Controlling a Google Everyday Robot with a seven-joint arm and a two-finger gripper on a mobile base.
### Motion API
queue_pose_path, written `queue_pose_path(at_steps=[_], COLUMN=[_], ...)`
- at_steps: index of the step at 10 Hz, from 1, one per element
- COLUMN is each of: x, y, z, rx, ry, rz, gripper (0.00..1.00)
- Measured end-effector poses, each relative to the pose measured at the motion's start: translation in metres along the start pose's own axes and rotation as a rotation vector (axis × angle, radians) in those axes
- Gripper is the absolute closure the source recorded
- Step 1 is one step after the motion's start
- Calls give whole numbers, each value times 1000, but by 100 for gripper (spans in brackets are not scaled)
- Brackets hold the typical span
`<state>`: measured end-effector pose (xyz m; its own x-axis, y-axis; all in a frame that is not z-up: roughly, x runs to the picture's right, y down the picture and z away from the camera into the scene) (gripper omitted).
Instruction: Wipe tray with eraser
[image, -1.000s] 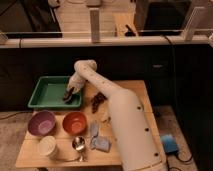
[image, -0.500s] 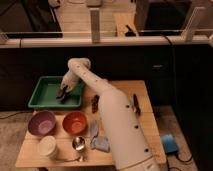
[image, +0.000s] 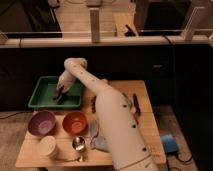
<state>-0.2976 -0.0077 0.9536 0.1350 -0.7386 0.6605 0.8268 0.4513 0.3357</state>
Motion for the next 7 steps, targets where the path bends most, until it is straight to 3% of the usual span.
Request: queue_pose_path(at_steps=[3, 7], x=[-16, -13], y=[10, 50], z=[-1, -19], rx=[-10, -26], ry=[-12, 7], rz=[-2, 66], gripper=[81, 81])
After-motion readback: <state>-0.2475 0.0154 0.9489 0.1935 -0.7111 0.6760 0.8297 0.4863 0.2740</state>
